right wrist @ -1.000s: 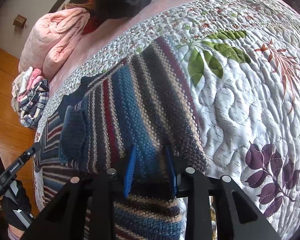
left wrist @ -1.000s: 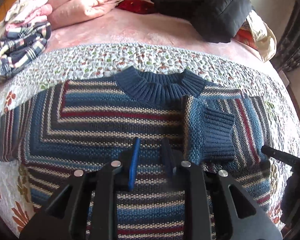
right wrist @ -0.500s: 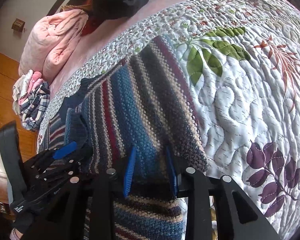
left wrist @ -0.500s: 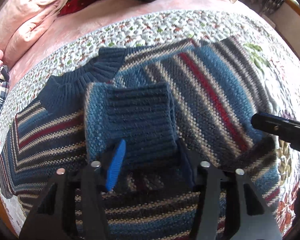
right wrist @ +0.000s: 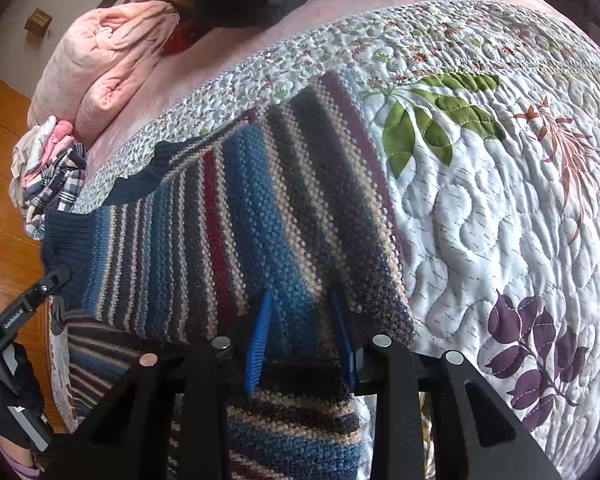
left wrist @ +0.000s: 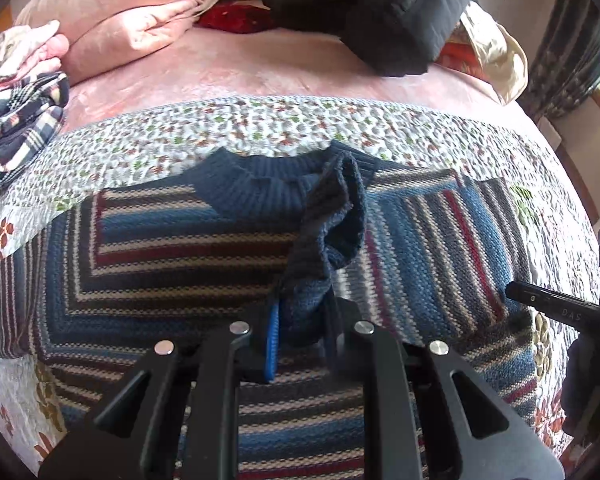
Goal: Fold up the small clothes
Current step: 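Open the left tool and release the folded sleeve on the body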
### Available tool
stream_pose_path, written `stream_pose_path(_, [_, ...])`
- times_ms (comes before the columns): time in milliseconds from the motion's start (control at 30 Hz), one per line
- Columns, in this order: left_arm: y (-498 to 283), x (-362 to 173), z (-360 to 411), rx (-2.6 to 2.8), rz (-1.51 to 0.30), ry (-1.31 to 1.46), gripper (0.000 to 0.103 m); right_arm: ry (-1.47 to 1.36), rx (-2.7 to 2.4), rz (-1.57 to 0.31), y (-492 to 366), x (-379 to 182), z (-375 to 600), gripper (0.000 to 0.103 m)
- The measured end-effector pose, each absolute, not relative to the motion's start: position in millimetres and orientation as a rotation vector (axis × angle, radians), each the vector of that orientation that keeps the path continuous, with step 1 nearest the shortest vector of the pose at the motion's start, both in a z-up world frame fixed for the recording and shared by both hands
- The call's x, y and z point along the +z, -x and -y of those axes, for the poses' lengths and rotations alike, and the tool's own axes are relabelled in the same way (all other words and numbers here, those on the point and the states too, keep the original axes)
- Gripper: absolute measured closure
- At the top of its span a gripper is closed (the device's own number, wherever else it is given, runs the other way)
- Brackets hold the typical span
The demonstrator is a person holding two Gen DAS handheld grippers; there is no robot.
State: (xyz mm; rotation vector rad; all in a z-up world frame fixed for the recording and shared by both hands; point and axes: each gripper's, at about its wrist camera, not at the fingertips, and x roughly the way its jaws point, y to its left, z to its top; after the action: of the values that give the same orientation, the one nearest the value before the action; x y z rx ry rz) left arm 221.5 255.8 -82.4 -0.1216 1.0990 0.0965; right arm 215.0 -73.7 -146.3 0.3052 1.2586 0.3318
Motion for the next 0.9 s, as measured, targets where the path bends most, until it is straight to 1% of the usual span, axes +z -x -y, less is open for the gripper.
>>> stream_pose_path(133, [-214.7,-95.4,-287.8,0.181,-1.151,0.09,0.086,-0.297,0.33,-1.261,-215.2,-146.1,73.1,0.071])
stream_pose_path(233, [-204.3,-100.1,-311.4,0.237,-1.171,0.13,0.086,-0.287,0.327,-1.27,-216.9,-139.7,72.2,0.071])
stream_pose_path(333, [-196.6,-92.4,-313.6,0.24,-1.138,0.126,0.085,-0.282,0.366,-1.234,-215.1,-120.1,67.7,0.067])
stream_pose_path(367, [-197.5,-90.3,-308.3,0.225,-1.131,0.118,0.084,-0.273,0.379,-1.229,-214.7,-114.8,63.3,0.065])
stream_pose_path(433, [-202.3,-87.2,-293.5,0.187,-1.117,0.124,0.074,-0.255,0.405,-1.23,-214.0,-108.8,51.5,0.065])
stream_pose_path(467, [-205.8,-87.4,-285.0,0.166,-1.114,0.132,0.071,-0.242,0.418,-1.23,-213.4,-107.2,44.4,0.065])
stream_pose_path(533, [-214.2,-92.9,-269.6,0.132,-1.119,0.149,0.06,-0.203,0.435,-1.233,-212.3,-106.8,28.9,0.065])
stream_pose_path(600, [-221.9,-103.2,-258.4,0.125,-1.134,0.143,0.055,-0.166,0.436,-1.248,-212.0,-112.5,16.1,0.065])
stream_pose_path(767, [-230.3,-140.4,-252.6,0.142,-1.228,0.126,0.055,-0.156,0.394,-1.302,-211.2,-143.8,9.7,0.065])
stream_pose_path(900, [-232.0,-146.7,-252.1,0.136,-1.224,0.111,0.052,-0.202,0.392,-1.296,-210.5,-151.8,15.7,0.065])
